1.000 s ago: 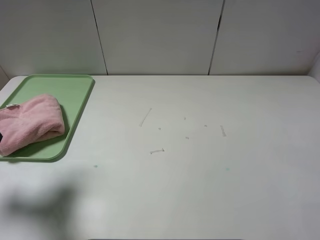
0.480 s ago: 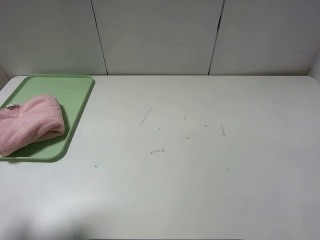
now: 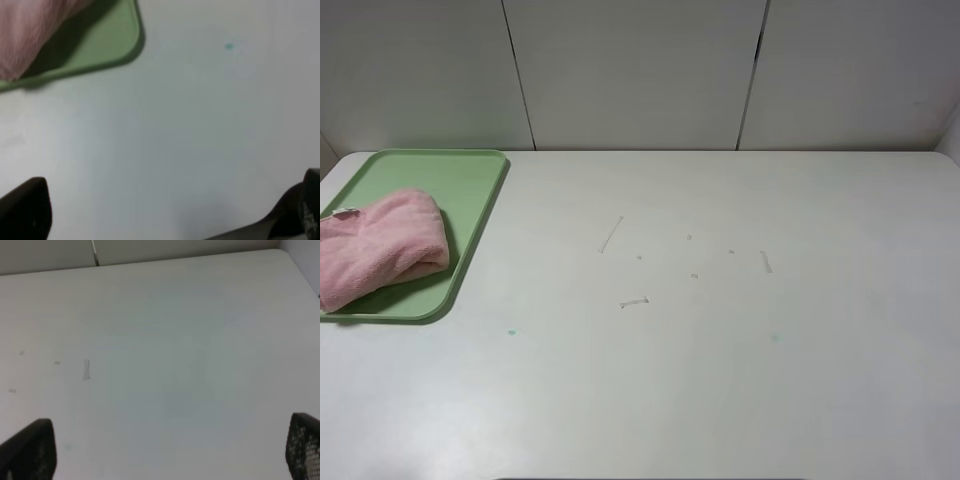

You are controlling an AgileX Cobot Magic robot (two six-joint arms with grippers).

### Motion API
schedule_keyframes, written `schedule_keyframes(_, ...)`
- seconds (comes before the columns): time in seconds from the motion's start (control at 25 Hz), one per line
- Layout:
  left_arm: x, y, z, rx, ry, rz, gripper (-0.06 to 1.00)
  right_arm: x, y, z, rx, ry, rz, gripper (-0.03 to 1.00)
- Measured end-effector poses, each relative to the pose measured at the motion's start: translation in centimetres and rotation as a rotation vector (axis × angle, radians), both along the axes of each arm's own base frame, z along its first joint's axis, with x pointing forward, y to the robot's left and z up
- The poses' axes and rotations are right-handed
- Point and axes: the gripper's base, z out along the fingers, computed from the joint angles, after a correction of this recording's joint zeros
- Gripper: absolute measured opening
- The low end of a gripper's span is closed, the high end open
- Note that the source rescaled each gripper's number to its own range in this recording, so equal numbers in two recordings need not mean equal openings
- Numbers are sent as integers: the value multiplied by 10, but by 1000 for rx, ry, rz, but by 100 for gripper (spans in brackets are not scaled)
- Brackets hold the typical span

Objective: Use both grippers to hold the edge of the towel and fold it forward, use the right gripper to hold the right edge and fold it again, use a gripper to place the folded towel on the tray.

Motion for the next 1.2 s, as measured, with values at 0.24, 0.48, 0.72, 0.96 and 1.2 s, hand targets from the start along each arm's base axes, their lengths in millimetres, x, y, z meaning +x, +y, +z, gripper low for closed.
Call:
schedule_keyframes(0.24,-30,2,6,-36,-199,-73,100,0,0,0,0,0,0,100)
schedule_keyframes(0.48,-51,6,6,-57,-346,-86,100,0,0,0,0,0,0,100)
schedule_keyframes(0.72,-55,6,4,-59,-357,-90,100,0,0,0,0,0,0,100)
schedule_keyframes(0.96,-55,6,4,-59,-355,-90,100,0,0,0,0,0,0,100)
schedule_keyframes(1.2,-55,6,4,-103,-344,-46,100,0,0,0,0,0,0,100)
